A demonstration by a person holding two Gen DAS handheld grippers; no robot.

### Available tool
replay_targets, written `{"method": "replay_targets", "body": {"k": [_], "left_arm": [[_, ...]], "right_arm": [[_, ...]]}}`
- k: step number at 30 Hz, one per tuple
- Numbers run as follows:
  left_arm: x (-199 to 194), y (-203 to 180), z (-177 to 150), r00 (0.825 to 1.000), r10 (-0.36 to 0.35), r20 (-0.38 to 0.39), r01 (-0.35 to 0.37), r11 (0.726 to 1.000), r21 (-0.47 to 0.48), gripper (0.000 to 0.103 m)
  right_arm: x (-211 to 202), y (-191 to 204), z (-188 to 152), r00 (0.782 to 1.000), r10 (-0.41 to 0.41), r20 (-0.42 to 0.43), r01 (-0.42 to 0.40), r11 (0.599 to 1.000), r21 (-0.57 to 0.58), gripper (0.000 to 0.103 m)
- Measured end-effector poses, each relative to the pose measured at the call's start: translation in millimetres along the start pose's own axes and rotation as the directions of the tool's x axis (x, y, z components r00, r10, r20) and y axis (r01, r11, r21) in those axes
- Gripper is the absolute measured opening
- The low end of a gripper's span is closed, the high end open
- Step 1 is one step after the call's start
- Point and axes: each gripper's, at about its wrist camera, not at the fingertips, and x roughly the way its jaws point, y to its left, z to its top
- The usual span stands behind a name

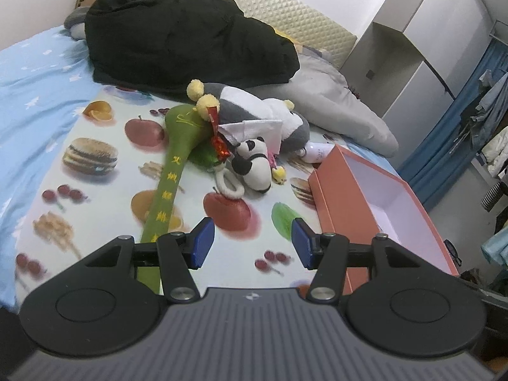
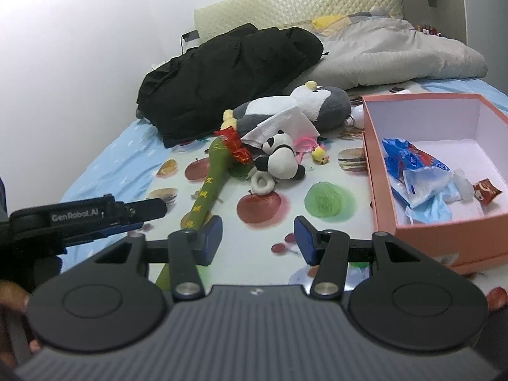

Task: Organize soft objects
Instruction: 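Move both tools back toward the plush toys on the bed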

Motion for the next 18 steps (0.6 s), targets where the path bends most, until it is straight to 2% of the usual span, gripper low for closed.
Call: {"method": "replay_targets", "body": {"k": [7, 18], "left_arm": [[57.2, 8.7, 24.1, 1.000, -0.005, -0.014, 0.005, 1.000, -0.007, 0.060], [142.2, 36.1, 49.3, 0.999, 0.025, -0.039, -0.027, 0.999, -0.041, 0.060]], "right_arm": [[42.5, -11.9, 19.4, 1.000, -0.012, 0.001, 0.012, 1.000, 0.015, 0.053], [122.2, -22.6, 50.4, 0.999, -0.006, -0.033, 0.008, 0.999, 0.052, 0.053]]}}
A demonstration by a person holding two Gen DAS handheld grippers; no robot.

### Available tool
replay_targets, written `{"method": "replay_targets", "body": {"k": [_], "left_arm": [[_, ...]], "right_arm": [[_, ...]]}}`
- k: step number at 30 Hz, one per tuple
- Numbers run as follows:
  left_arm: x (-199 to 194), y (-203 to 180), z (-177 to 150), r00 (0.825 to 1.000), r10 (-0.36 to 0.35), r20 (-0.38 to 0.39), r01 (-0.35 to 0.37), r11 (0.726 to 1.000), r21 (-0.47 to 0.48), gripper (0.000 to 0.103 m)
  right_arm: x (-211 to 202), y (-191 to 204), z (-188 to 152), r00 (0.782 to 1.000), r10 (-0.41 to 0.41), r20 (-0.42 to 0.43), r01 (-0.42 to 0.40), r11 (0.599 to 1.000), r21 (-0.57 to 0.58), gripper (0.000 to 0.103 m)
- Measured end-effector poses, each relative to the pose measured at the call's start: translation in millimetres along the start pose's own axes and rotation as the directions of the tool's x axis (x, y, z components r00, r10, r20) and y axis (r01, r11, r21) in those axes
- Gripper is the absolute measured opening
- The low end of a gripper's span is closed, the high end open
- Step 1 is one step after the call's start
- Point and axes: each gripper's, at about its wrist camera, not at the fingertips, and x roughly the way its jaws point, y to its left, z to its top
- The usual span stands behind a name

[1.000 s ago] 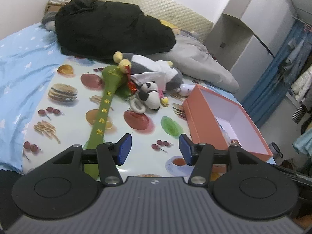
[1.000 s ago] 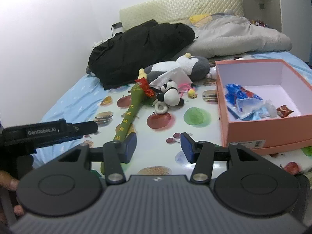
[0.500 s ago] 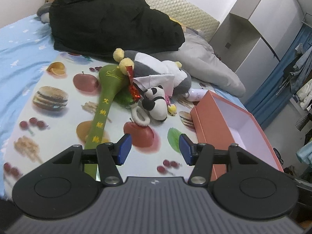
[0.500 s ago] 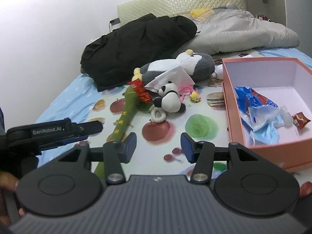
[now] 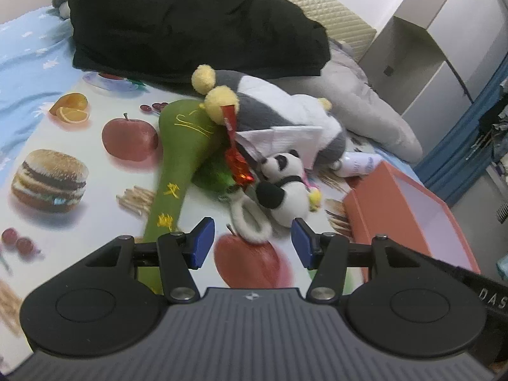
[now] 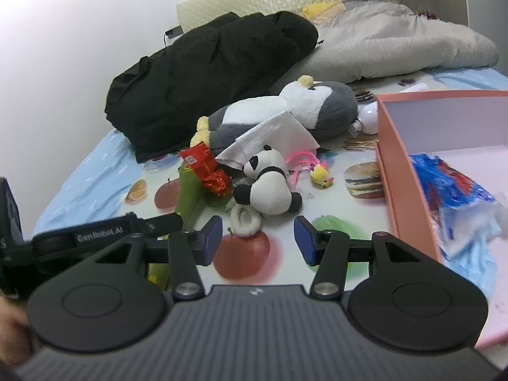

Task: Organize soft objects
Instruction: 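Move both tools back toward the plush toys on the bed, then grasp the red wrapper with the left gripper while the right gripper grasps the small panda plush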

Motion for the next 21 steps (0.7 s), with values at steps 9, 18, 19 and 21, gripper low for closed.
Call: {"method": "replay_targets", "body": {"k": [9, 18, 19, 21], "left_arm": [[53.0, 17.4, 20.9, 1.000, -0.017, 0.013, 0.018, 0.999, -0.030, 0.058], [88.0, 23.1, 35.5, 0.997, -0.065, 0.035, 0.067, 0.996, -0.060, 0.053], [92.5, 23.3, 36.6, 0.997, -0.066, 0.034, 0.069, 0.996, -0.064, 0.052], [99.7, 24.6, 38.6, 0.997, -0.070, 0.034, 0.072, 0.994, -0.078, 0.051]], "right_arm": [[67.5, -8.8, 28.3, 0.999, 0.015, -0.034, -0.013, 0.999, 0.053, 0.053], [124.5, -21.1, 42.2, 0.997, 0.033, -0.073, -0.023, 0.990, 0.142, 0.052], [129.9, -22.0, 42.7, 0.996, 0.032, -0.078, -0.020, 0.989, 0.145, 0.052], [141.6, -24.8, 43.0, 0.995, 0.031, -0.096, -0.016, 0.987, 0.158, 0.052]]}}
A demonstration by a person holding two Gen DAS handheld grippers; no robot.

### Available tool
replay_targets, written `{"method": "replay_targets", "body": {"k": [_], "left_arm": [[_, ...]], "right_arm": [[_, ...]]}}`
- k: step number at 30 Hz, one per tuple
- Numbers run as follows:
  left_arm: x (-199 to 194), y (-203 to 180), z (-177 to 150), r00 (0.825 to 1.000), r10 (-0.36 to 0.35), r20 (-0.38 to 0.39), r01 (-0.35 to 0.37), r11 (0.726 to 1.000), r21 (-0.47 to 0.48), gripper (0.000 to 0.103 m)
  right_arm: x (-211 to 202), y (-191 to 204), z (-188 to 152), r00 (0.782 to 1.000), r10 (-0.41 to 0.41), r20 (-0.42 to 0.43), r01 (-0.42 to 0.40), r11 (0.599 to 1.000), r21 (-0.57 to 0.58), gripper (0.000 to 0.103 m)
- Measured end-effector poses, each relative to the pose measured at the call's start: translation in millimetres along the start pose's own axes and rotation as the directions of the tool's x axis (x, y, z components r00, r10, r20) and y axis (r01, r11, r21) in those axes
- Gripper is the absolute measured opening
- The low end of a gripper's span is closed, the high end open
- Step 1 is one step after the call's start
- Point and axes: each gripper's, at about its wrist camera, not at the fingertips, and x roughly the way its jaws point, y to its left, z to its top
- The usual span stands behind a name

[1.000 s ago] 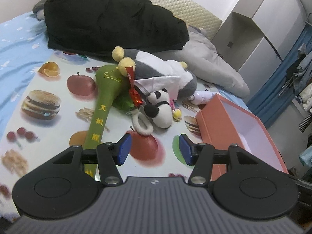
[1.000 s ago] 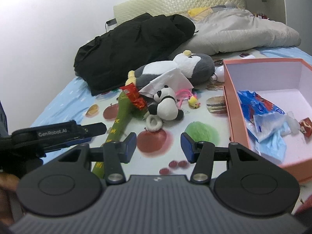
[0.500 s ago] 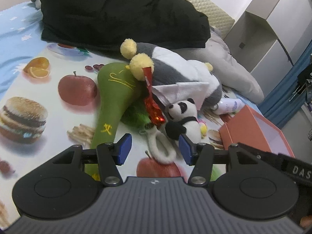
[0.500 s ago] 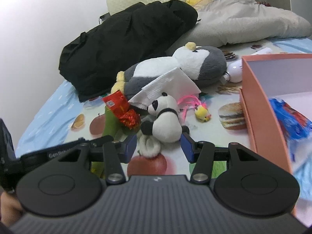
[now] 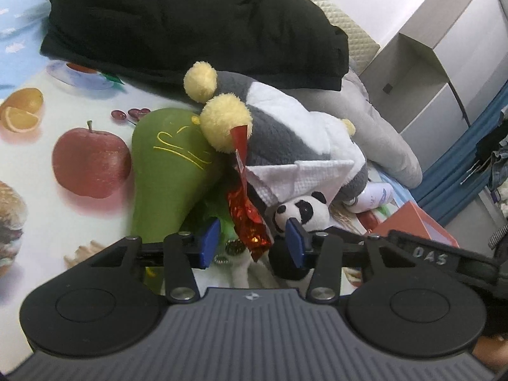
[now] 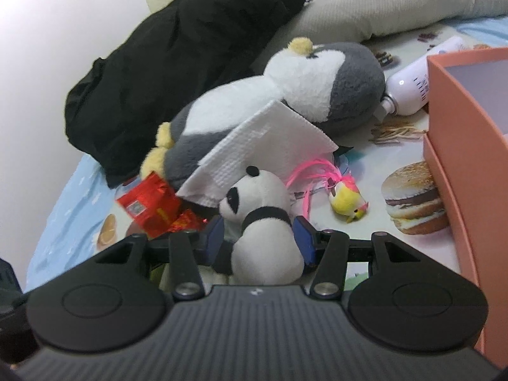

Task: Organize soft objects
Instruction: 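Grasp the red wrapper with the left gripper while the right gripper grasps the small panda plush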

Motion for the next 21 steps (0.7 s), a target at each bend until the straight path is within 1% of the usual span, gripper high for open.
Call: {"method": "replay_targets", "body": {"k": [2, 4, 5, 6, 7, 8, 9, 10, 14, 17, 21], "left_arm": [[6.5, 1.5, 1.7, 1.000, -0.003, 0.004, 0.003, 1.000, -0.013, 0.048], [12.0, 1.5, 2.1, 1.000, -0.010, 0.003, 0.010, 1.000, -0.013, 0.043], [13.8, 1.8, 1.9, 1.000, -0.012, 0.006, 0.012, 1.000, -0.013, 0.042], [15.7, 2.1, 1.6, 1.000, -0.010, 0.005, 0.010, 1.000, -0.016, 0.039], [17.5, 2.4, 1.7, 1.000, -0.008, 0.000, 0.008, 1.000, -0.020, 0.033], [18.4, 2.2, 1.7, 1.000, -0.008, -0.002, 0.008, 1.000, -0.019, 0.033], [18.8, 1.6, 1.7, 1.000, -0.004, -0.002, 0.004, 1.000, -0.014, 0.032], [18.3, 0.5, 1.6, 1.000, 0.000, 0.000, 0.000, 1.000, -0.006, 0.032], [13.2, -4.4, 1.5, 1.000, 0.023, 0.009, -0.023, 1.000, 0.009, 0.025], [5.4, -9.7, -0.9, 1.000, 0.028, 0.011, -0.028, 0.999, 0.023, 0.024], [-6.9, -16.9, -6.5, 0.999, 0.051, -0.001, -0.051, 0.997, 0.062, 0.024]], "right_arm": [[9.3, -2.6, 1.0, 1.000, 0.007, -0.019, -0.007, 1.000, 0.015, 0.052], [16.8, -5.0, 0.8, 0.999, 0.017, -0.033, -0.016, 0.999, 0.028, 0.052], [20.3, -6.2, 0.3, 0.999, 0.021, -0.044, -0.019, 0.999, 0.036, 0.052], [22.8, -7.2, -0.4, 0.999, 0.025, -0.049, -0.023, 0.999, 0.042, 0.052], [24.8, -7.7, -1.3, 0.998, 0.029, -0.053, -0.027, 0.999, 0.043, 0.052], [26.2, -8.1, -2.1, 0.998, 0.032, -0.059, -0.029, 0.999, 0.045, 0.051], [26.8, -8.7, -2.9, 0.997, 0.035, -0.062, -0.031, 0.998, 0.051, 0.047], [27.0, -9.0, -3.0, 0.997, 0.037, -0.064, -0.034, 0.998, 0.054, 0.046], [21.6, -9.2, -4.1, 0.997, 0.038, -0.066, -0.035, 0.998, 0.053, 0.044], [12.2, -7.4, -6.2, 0.998, 0.027, -0.061, -0.025, 0.999, 0.038, 0.044], [-4.4, -4.9, -12.9, 0.998, 0.006, -0.055, -0.005, 1.000, 0.018, 0.043]]}}
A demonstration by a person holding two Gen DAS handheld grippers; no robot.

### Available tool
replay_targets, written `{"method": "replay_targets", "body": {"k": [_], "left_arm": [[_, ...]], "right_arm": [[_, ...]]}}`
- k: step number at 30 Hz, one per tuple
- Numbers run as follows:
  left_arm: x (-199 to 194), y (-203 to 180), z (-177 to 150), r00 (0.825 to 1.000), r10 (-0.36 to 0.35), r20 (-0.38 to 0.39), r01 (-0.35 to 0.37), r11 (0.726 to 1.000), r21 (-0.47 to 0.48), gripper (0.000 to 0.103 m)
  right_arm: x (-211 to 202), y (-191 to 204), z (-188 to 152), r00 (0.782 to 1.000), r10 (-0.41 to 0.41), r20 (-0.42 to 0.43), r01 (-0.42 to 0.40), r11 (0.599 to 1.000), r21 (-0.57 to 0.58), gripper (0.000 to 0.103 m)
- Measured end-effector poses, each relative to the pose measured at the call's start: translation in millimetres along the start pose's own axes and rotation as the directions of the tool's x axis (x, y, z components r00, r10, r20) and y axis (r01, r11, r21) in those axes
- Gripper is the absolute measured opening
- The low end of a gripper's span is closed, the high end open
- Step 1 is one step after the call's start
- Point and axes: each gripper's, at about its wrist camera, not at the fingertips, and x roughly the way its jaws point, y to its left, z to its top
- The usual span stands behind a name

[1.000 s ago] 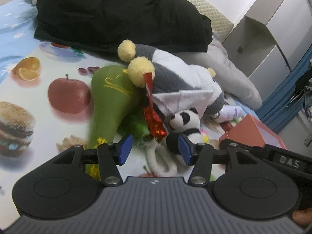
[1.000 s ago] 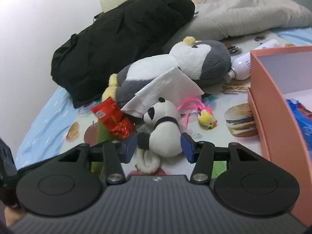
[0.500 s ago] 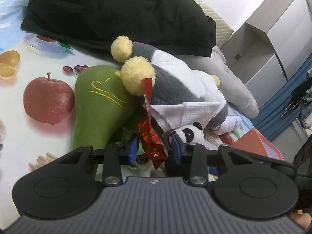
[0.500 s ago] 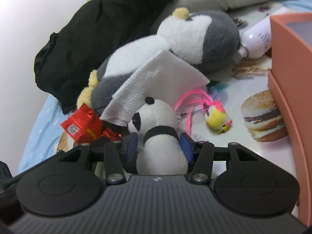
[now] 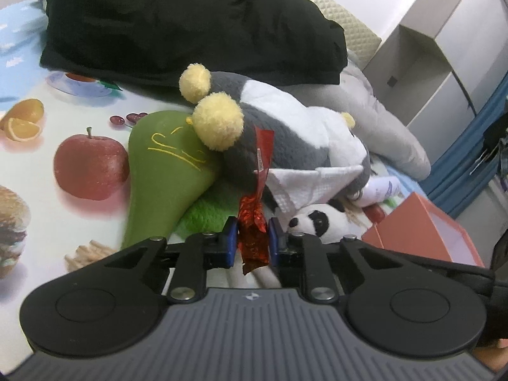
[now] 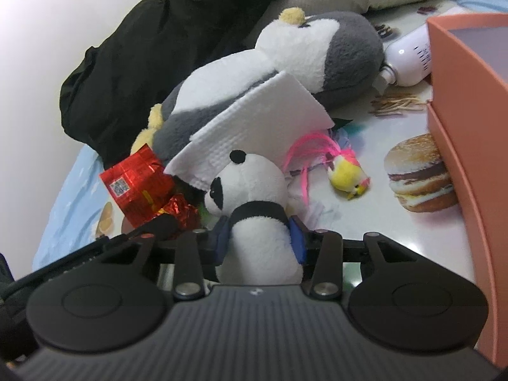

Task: Organize soft objects
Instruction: 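Grasp the red wrapper with the left gripper while the right gripper grasps the small panda plush, then carry the red wrapper and panda plush with both grippers over the pink box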

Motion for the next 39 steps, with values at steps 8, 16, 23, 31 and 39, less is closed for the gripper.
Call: {"method": "replay_targets", "body": {"k": [8, 16, 23, 31, 39], "left_arm": [[-35.6, -14.0, -13.9, 1.000, 0.011, -0.020, -0.010, 0.999, 0.043, 0.024], [-62.4, -24.6, -37.9, 0.998, 0.023, -0.059, -0.018, 0.996, 0.085, 0.024], [-90.5, -27.4, -56.2, 0.997, 0.035, -0.072, -0.028, 0.995, 0.097, 0.024], [-116.7, -26.1, -80.6, 0.992, 0.066, -0.105, -0.053, 0.991, 0.119, 0.024], [-137.3, -31.5, -95.3, 0.989, 0.080, -0.121, -0.066, 0.992, 0.111, 0.024]], "right_arm": [[-35.4, -0.2, -27.2, 0.999, -0.040, 0.008, 0.041, 0.999, -0.025, 0.043], [-66.1, -2.9, -56.4, 0.997, -0.076, 0.015, 0.077, 0.995, -0.063, 0.043], [-93.2, -1.1, -77.1, 0.995, -0.098, 0.016, 0.099, 0.989, -0.105, 0.043], [-115.4, -5.0, -106.3, 0.991, -0.136, -0.023, 0.132, 0.984, -0.121, 0.044], [-141.4, -0.5, -118.0, 0.991, -0.134, -0.025, 0.129, 0.980, -0.154, 0.043]]}}
